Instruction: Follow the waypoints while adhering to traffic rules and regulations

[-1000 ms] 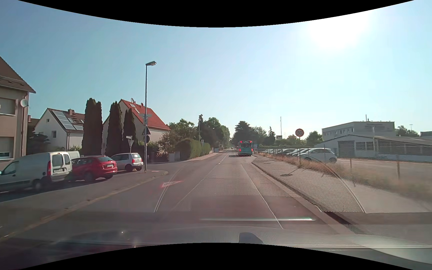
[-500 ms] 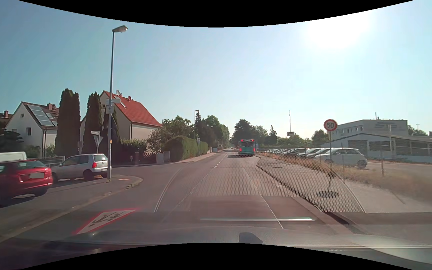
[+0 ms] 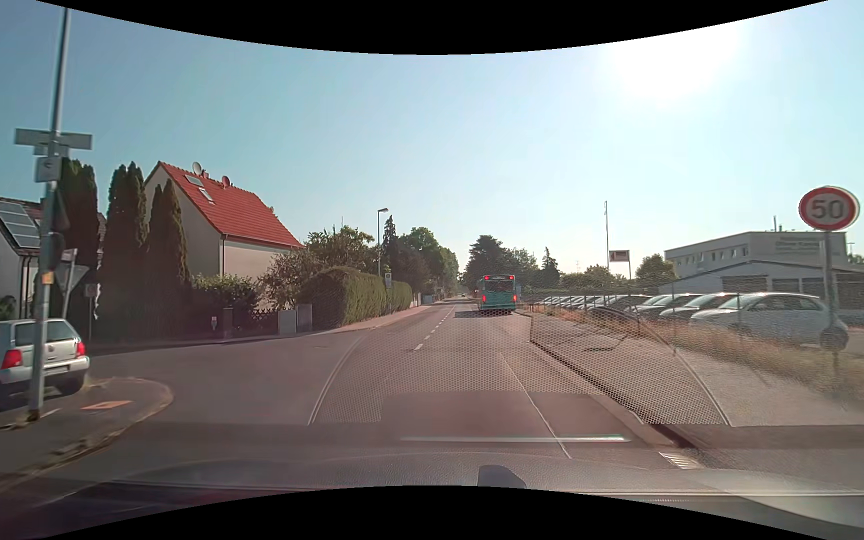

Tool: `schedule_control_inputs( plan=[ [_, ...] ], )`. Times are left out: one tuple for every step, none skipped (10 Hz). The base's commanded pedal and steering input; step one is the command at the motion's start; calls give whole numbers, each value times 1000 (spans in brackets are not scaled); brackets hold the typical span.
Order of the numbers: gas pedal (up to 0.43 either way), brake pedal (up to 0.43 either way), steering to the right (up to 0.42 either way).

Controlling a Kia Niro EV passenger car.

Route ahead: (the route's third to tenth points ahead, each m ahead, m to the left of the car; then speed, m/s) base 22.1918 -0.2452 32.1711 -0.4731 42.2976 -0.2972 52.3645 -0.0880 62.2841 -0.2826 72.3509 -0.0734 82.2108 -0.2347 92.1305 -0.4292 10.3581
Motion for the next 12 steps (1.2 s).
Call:
schedule_control_inputs(
  plan=[
    [110, 0, -18],
    [87, 0, -18],
    [98, 0, -18],
    [98, 0, -21],
    [98, 0, -21],
    [98, 0, -21],
    [98, 0, -20],
    [98, 0, -19],
    [98, 0, -19],
    [98, 0, -18],
    [98, 0, -16],
    [98, 0, -10]
  ],
)
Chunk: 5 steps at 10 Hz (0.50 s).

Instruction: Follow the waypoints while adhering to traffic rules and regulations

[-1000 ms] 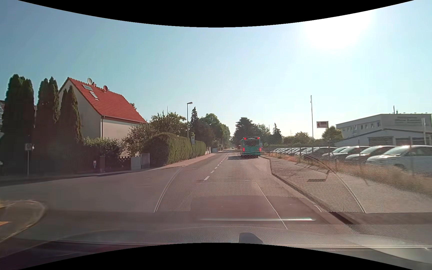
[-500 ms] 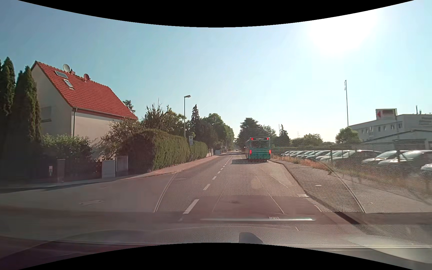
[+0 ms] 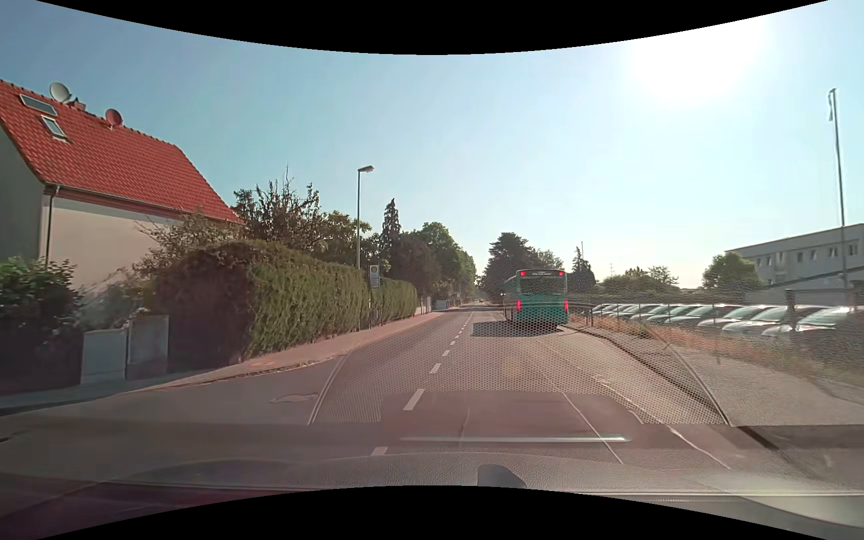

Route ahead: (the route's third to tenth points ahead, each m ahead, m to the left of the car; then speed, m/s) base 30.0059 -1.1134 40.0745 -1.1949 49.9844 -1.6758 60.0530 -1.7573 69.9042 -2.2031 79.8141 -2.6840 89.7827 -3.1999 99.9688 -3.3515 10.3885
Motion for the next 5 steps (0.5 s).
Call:
schedule_control_inputs(
  plan=[
    [98, 0, -6],
    [98, 0, -6],
    [98, 0, -5],
    [98, 0, -4],
    [98, 0, -3]
  ],
)
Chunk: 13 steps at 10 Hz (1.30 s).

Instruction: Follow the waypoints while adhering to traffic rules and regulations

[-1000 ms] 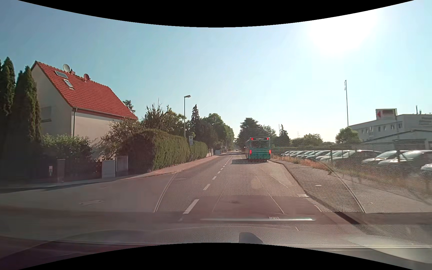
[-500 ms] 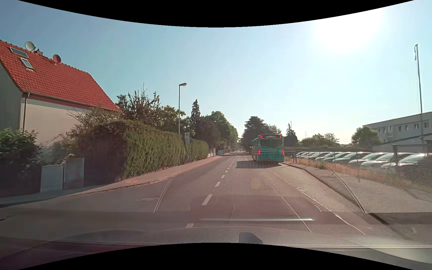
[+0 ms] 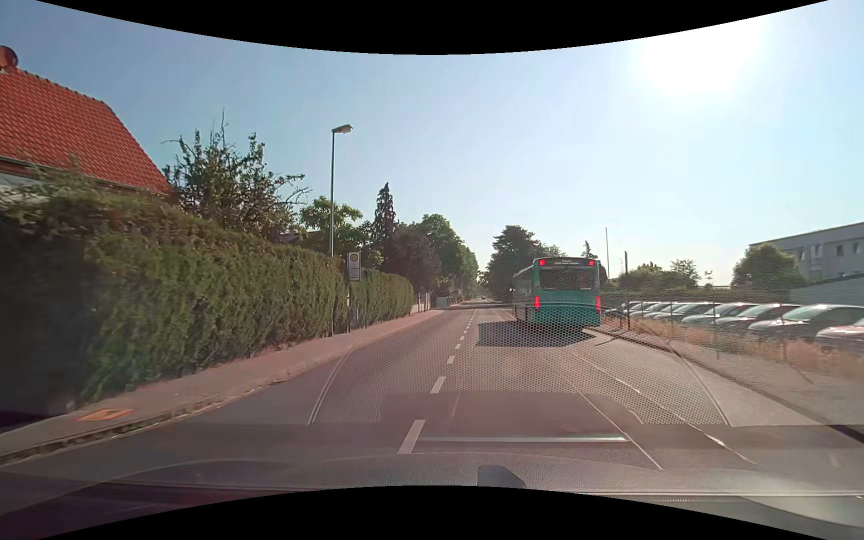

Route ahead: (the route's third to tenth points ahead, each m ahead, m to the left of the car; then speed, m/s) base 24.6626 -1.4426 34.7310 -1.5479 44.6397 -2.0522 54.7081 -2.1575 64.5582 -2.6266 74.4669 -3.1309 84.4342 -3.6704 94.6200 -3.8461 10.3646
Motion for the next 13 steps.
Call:
schedule_control_inputs(
  plan=[
    [98, 0, -1],
    [98, 0, 3],
    [98, 0, 7],
    [98, 0, 8],
    [98, 0, 8],
    [98, 0, 8],
    [98, 0, 8],
    [98, 0, 8],
    [98, 0, 8],
    [98, 0, 8],
    [98, 0, 7],
    [98, 0, 8],
    [98, 0, 7]
  ],
)
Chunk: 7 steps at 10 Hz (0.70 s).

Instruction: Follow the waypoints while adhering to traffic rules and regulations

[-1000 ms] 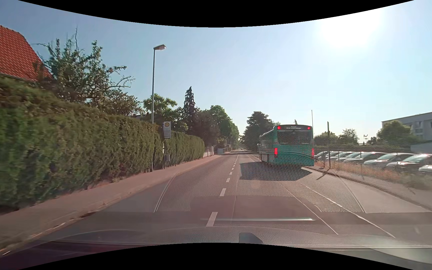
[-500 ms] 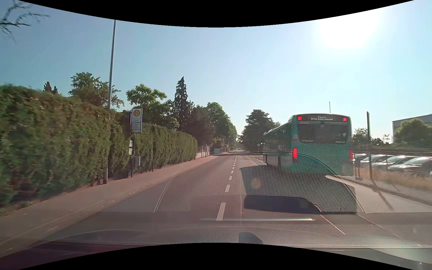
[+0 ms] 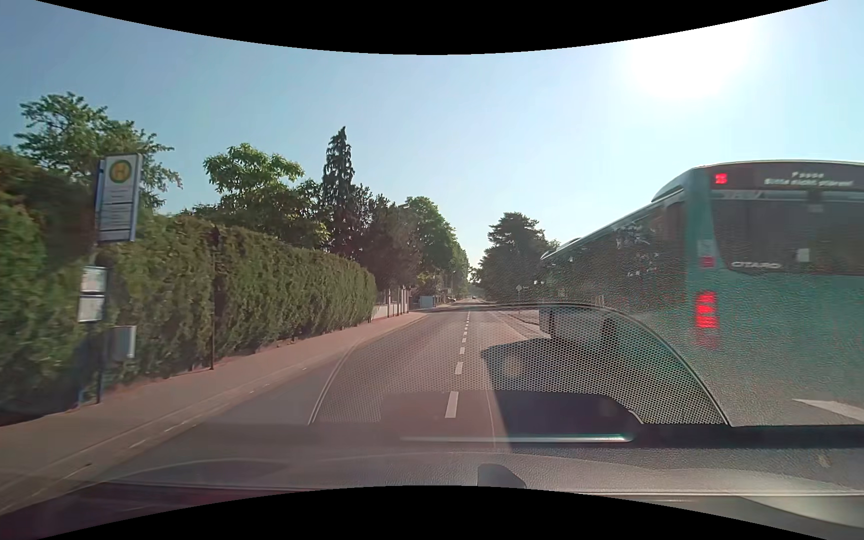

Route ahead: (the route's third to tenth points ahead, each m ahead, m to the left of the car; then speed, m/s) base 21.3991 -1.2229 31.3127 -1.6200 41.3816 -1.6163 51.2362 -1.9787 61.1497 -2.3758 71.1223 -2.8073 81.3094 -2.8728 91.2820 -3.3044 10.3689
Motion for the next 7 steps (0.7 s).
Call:
schedule_control_inputs(
  plan=[
    [98, 0, 7],
    [98, 0, 6],
    [98, 0, 6],
    [98, 0, 6],
    [98, 0, 6],
    [98, 0, 6],
    [98, 0, 6]
  ],
)
